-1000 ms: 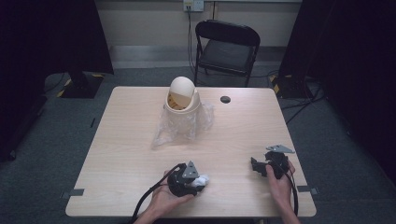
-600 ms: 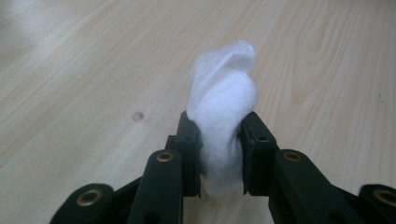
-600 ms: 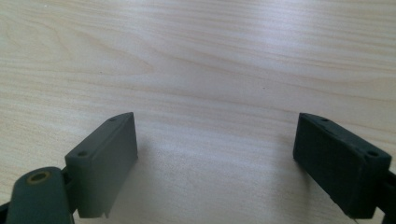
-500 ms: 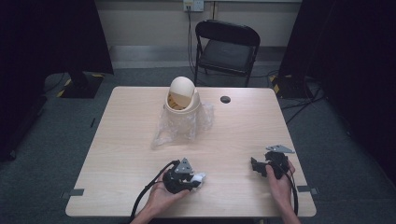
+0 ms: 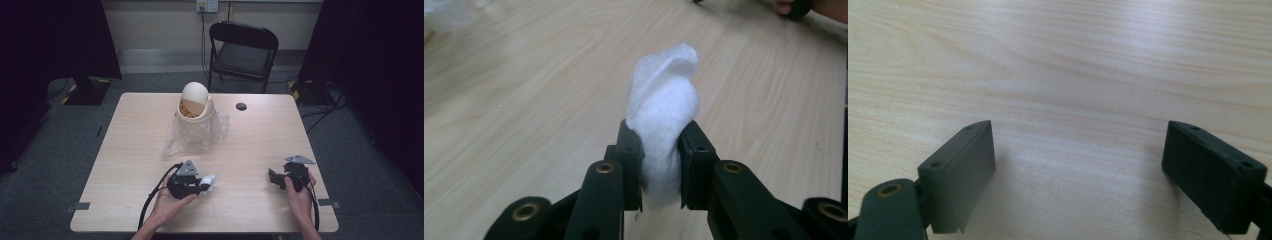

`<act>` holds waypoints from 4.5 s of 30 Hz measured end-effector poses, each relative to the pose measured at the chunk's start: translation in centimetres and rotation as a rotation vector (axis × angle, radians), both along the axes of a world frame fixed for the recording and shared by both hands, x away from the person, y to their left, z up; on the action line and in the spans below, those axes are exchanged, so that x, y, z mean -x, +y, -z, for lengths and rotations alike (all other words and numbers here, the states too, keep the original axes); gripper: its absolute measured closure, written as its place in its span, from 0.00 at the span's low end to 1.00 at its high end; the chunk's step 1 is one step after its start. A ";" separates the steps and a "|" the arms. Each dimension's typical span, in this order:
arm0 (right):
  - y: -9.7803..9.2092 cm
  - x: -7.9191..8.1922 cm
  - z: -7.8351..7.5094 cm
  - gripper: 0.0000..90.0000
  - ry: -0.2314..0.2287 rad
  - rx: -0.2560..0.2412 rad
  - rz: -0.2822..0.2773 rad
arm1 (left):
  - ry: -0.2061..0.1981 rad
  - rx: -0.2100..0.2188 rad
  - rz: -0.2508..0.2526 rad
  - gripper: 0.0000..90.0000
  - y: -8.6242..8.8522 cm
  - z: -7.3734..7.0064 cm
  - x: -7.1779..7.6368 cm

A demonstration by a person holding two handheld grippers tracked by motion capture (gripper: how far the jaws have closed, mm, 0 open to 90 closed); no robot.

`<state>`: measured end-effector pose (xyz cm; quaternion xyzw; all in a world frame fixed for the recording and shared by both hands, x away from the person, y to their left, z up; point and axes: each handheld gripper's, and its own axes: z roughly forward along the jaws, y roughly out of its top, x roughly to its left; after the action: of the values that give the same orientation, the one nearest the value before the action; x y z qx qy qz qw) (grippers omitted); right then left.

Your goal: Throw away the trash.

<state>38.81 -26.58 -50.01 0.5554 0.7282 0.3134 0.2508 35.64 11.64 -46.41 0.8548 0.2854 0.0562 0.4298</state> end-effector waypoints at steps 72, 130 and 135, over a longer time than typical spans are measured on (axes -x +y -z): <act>0.0 0.0 0.0 0.14 -0.001 0.001 -0.002 | -0.145 0.003 -0.221 0.84 5.3 -10.5 -12.9; 0.0 0.0 0.0 0.14 -0.001 0.001 -0.005 | 0.008 -0.102 -0.257 0.83 3.0 -10.6 -20.2; 0.0 0.0 0.0 0.14 -0.001 0.001 -0.005 | 0.009 -0.130 -0.267 0.83 2.8 -10.6 -20.6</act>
<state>38.84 -26.62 -50.01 0.5534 0.7296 0.3141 0.2507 56.20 14.40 -35.85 0.8355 0.3942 0.1273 0.3611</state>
